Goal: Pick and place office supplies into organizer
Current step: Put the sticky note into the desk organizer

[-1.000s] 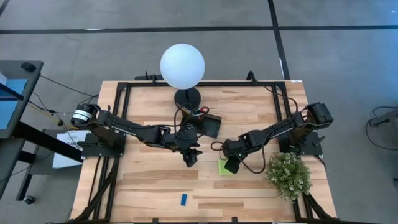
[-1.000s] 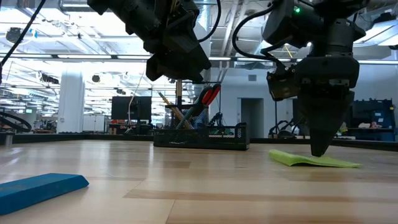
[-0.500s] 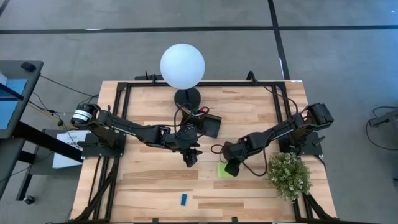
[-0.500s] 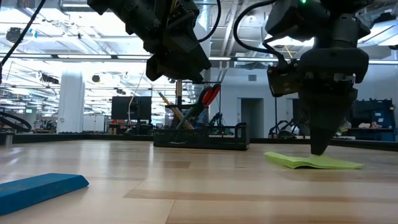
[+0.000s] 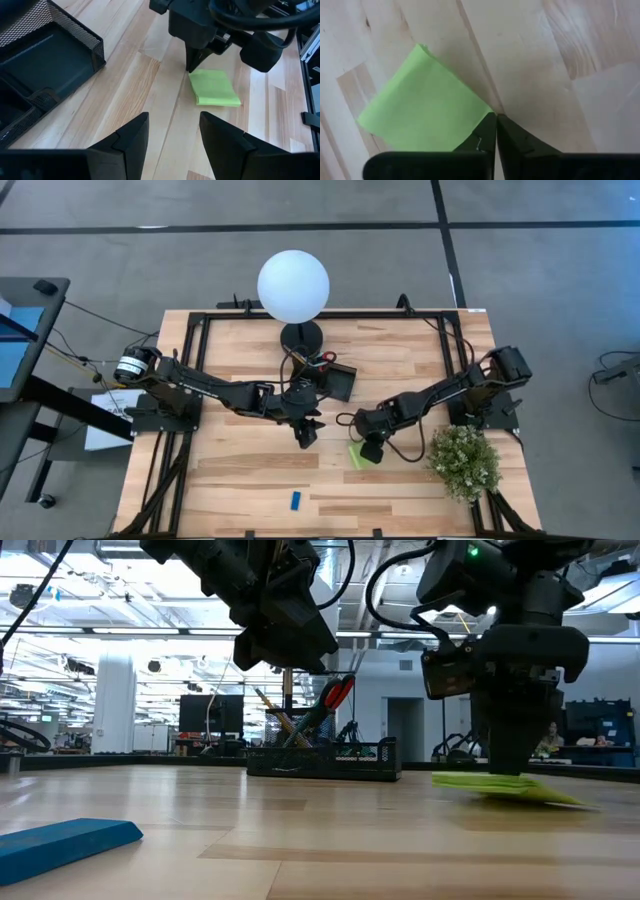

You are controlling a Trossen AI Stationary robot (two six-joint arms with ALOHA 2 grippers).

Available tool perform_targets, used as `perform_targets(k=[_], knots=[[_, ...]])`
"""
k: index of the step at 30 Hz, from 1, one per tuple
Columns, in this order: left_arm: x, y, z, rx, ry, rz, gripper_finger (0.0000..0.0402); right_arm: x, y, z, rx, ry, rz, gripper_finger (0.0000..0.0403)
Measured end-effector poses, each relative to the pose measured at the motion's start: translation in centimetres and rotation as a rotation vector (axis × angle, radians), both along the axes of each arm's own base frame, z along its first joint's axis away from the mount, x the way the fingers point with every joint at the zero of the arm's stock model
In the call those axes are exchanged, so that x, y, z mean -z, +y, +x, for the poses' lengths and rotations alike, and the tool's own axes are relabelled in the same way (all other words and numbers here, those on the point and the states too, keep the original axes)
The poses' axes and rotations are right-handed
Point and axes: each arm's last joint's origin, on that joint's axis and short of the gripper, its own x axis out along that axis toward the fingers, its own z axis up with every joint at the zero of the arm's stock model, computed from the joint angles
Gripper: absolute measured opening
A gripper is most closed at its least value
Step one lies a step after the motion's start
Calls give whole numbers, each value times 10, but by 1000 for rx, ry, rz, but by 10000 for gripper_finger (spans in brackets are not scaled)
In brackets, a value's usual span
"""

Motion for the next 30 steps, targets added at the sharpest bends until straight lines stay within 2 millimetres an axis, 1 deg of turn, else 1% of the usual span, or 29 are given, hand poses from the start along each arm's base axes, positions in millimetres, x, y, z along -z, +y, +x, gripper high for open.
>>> perform_targets(k=[6, 10, 13, 17, 20, 23, 27, 30], knots=[[0, 0, 0, 0, 2, 0, 171, -13, -3, -2, -19, -63, -5, 1], [0, 0, 0, 0, 6, 1, 171, -30, -4, -1, -46, -159, -25, 1], [1, 0, 0, 0, 7, 1, 171, -38, -10, -2, -51, -196, -69, 0], [1, 0, 0, 0, 7, 1, 171, -52, -24, -2, -41, -260, -121, 0], [1, 0, 0, 0, 7, 1, 171, -61, -39, -1, -10, -310, -197, 0], [0, 0, 0, -3, 7, -3, 171, -68, -62, 1, 51, -349, -286, 0], [0, 0, 0, -8, 6, -9, 171, -77, -92, 6, 115, -428, -331, 0], [0, 0, 0, -9, 6, -9, 171, -82, -113, 6, 174, -431, -350, 0]])
